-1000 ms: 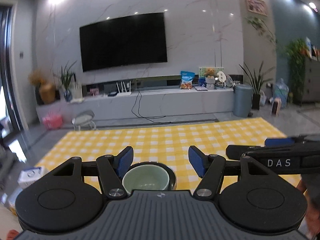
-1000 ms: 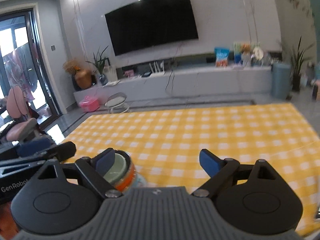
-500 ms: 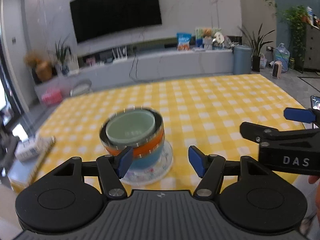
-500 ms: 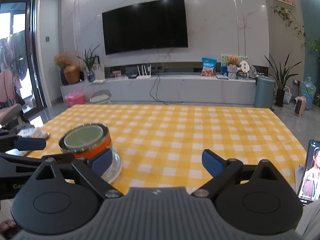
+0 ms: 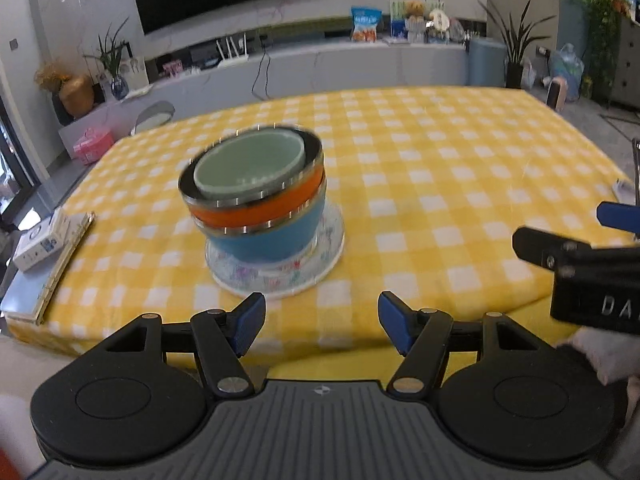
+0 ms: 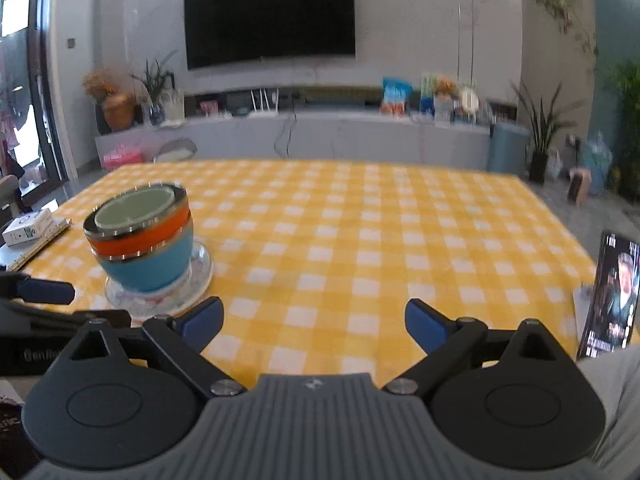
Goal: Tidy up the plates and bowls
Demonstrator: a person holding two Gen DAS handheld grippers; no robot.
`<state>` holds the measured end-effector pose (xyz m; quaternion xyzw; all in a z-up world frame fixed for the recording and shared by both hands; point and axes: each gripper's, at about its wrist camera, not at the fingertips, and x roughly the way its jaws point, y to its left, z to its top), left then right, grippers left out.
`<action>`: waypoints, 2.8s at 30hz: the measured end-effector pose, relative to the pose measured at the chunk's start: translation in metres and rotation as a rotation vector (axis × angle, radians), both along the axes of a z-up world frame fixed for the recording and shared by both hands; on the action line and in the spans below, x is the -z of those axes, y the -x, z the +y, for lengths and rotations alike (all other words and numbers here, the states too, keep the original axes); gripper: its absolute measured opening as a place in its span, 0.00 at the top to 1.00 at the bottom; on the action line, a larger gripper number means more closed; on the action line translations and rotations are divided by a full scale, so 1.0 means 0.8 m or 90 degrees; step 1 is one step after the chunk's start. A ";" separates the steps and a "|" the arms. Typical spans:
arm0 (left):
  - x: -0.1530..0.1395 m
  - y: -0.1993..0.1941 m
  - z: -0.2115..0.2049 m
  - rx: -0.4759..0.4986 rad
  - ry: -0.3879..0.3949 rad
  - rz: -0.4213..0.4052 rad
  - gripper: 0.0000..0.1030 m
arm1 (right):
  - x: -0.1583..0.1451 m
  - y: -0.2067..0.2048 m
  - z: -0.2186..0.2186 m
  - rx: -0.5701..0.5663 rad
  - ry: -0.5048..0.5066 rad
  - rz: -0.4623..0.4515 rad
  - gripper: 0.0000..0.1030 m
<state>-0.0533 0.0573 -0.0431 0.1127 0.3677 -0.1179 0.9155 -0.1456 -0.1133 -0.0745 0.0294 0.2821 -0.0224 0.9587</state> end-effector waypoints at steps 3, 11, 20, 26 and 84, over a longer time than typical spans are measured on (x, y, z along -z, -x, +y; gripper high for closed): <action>-0.001 0.002 0.004 -0.014 -0.001 0.002 0.26 | -0.001 0.000 0.006 -0.001 -0.005 0.007 0.07; -0.011 0.005 0.017 -0.033 0.029 -0.016 0.26 | -0.006 0.009 0.018 -0.010 0.012 -0.004 0.07; -0.013 0.005 0.019 -0.040 0.037 -0.024 0.26 | -0.008 0.014 0.022 -0.018 0.018 -0.013 0.07; -0.012 0.004 0.021 -0.043 0.041 -0.023 0.26 | -0.010 0.015 0.024 -0.022 0.019 -0.023 0.07; -0.009 0.004 0.023 -0.045 0.040 -0.017 0.27 | -0.002 0.012 0.031 -0.034 0.028 -0.012 0.07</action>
